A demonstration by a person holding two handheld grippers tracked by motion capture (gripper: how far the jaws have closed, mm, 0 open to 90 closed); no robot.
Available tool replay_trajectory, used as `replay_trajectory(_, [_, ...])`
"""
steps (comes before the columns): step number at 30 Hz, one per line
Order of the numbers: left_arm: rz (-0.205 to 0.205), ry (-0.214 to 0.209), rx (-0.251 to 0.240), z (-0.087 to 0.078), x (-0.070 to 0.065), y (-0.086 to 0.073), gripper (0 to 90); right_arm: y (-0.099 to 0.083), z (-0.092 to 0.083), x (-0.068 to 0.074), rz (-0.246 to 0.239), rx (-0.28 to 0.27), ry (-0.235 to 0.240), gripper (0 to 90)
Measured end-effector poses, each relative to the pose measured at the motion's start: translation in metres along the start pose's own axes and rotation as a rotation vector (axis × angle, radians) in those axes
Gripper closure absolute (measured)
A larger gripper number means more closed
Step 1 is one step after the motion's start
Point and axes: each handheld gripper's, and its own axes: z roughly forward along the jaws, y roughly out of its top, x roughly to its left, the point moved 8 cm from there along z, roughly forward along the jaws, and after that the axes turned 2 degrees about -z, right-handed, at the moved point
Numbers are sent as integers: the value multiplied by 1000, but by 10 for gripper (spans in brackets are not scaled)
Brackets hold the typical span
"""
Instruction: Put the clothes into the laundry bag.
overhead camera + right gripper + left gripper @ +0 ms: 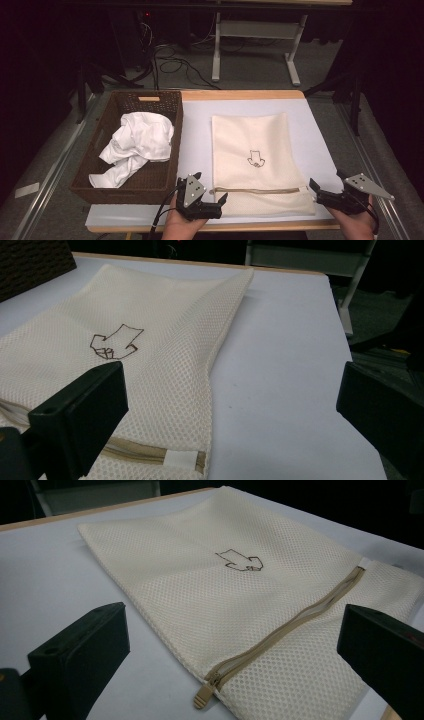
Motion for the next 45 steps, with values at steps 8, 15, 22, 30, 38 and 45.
replay_trajectory(8, [-19,-2,6,4,3,2,14,-6,9,2,12,-3,16,9])
replay_trajectory(15, [-23,-89,41,4,-9,6,16,-11,38,3,31,62,-9,21])
replay_trajectory(22, [-29,-190,55,10,-7,3,16,-4,65,7,51,109,-7,38])
replay_trajectory(30, [-29,-171,51,20,2,4,30,10,64,26,37,27,100,74])
replay_trajectory(38, [-73,-136,131,23,-6,-19,31,3,67,46,-6,68,212,99])
replay_trajectory(45, [-87,-143,60,5,0,-10,63,12,68,41,46,72,212,91])
